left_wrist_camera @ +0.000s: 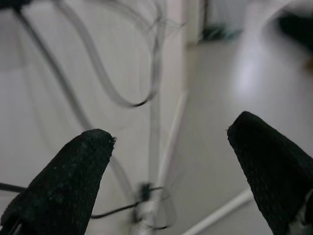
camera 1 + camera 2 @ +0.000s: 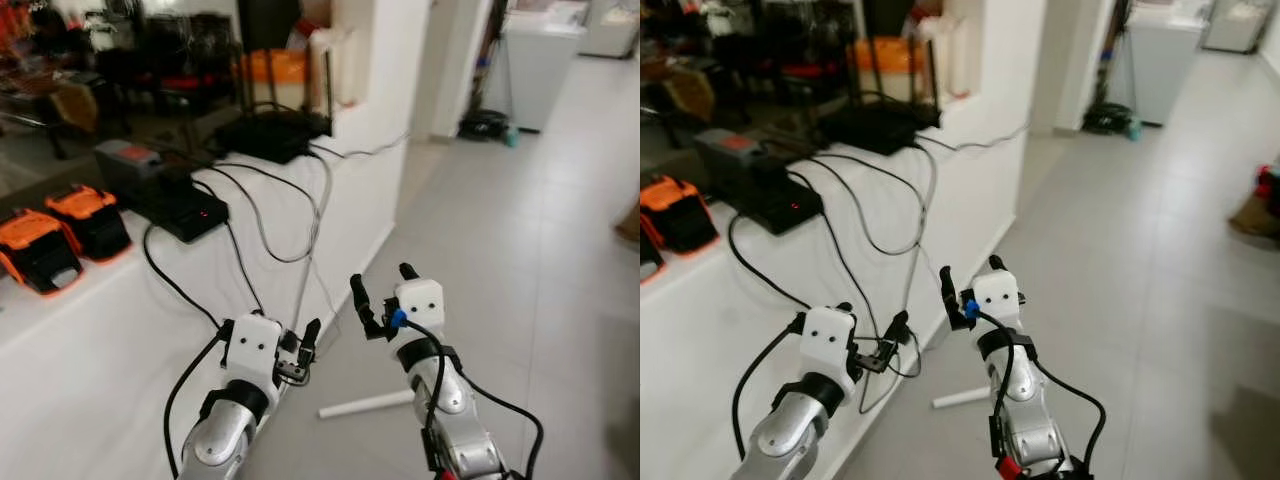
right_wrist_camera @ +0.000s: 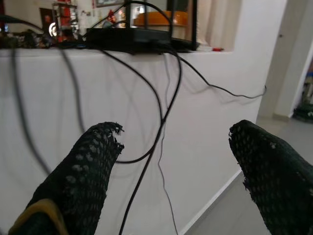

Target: Building children table

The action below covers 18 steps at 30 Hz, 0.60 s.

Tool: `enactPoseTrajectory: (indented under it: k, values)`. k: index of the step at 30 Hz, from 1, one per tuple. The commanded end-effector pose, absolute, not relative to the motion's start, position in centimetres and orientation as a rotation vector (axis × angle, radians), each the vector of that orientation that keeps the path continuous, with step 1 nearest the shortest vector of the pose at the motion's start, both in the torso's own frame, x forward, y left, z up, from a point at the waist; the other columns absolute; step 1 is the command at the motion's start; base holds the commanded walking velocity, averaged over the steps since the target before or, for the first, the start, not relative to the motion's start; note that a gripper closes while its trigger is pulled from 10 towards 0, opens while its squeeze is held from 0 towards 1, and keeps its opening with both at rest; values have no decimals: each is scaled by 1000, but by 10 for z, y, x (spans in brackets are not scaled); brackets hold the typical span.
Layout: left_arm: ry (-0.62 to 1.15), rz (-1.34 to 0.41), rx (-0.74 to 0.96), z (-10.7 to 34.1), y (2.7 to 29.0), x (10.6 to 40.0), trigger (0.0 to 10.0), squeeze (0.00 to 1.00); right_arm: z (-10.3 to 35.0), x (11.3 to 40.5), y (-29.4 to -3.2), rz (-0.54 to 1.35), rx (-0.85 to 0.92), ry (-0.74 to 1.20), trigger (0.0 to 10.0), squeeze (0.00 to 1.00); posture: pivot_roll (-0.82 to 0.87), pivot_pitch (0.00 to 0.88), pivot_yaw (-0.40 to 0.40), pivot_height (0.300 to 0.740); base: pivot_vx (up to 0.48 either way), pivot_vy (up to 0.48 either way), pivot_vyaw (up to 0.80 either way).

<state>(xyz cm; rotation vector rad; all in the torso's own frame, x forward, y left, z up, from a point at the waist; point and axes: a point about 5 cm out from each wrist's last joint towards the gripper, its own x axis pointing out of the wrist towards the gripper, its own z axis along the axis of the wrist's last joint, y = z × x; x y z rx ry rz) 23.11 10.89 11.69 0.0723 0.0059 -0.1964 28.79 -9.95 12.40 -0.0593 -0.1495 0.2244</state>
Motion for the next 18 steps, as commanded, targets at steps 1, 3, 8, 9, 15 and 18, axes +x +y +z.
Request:
enactPoseTrajectory:
  k: [1, 3, 8, 9, 15, 18]
  values:
    - [-7, -210, 53, 120, 103, 232, 10000, 0, 122, 288, -112, 186, -81, -136, 10000, 0, 114, 0, -34, 740, 435, 0, -800]
    - [17, -189, 47, 118, 105, 233, 10000, 0, 122, 288, -113, 185, -82, -134, 10000, 0, 115, 0, -36, 740, 217, 0, -800]
    - [52, -174, 27, 114, 107, 234, 10000, 0, 122, 288, -113, 186, -85, -133, 10000, 0, 114, 0, -38, 740, 0, 0, -800]
    - [59, -168, 21, 113, 108, 235, 10000, 0, 122, 289, -113, 187, -86, -132, 10000, 0, 115, 0, -37, 740, 0, 0, -800]
    - [57, -160, 14, 113, 109, 235, 10000, 0, 121, 289, -112, 188, -87, -129, 10000, 0, 115, 1, -39, 740, 0, 0, -800]
    - [57, -159, 13, 113, 109, 235, 10000, 0, 121, 289, -112, 189, -88, -129, 10000, 0, 115, 1, -39, 740, 0, 0, -800]
